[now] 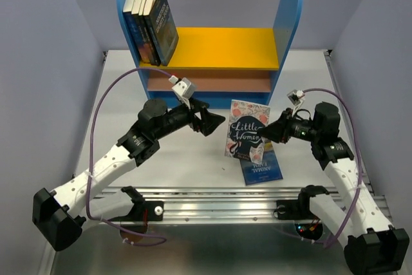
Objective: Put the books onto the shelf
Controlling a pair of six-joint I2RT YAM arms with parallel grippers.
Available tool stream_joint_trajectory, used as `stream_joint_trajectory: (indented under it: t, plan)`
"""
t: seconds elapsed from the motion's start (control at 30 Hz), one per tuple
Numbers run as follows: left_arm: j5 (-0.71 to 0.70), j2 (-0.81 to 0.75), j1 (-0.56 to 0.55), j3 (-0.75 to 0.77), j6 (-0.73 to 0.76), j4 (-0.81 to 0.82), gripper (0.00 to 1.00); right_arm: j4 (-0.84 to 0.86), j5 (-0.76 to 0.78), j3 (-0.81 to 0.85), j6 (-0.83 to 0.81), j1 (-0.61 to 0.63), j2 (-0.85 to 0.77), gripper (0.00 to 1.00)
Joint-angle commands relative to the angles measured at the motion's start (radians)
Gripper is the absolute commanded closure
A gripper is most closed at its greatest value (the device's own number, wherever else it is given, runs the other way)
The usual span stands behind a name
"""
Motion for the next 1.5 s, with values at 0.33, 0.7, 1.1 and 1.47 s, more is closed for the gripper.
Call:
stream_joint_trajectory:
  t: [0.33,0.7,1.1,1.47]
  plan:
    - [0.472,0.015,0.113,-0.125,-0.041,0.234,0.01,0.155,-0.327,0.133,-0.078,0.149,0.008,0.99]
    - [0.356,-0.13,0.134,-0.227,-0.061,0.218,0.01,0.105,-0.209,0.203,-0.121,0.181,0.05,0.99]
    - [0.283,-0.255,0.185,-0.296,-0.044,0.193,0.01,0.113,-0.108,0.239,-0.1,0.181,0.057,0.99]
    - [0.528,-0.054,0.183,-0.232,-0.138,0.475,0.01,0.169,-0.226,0.22,-0.074,0.181,0.082,0.99]
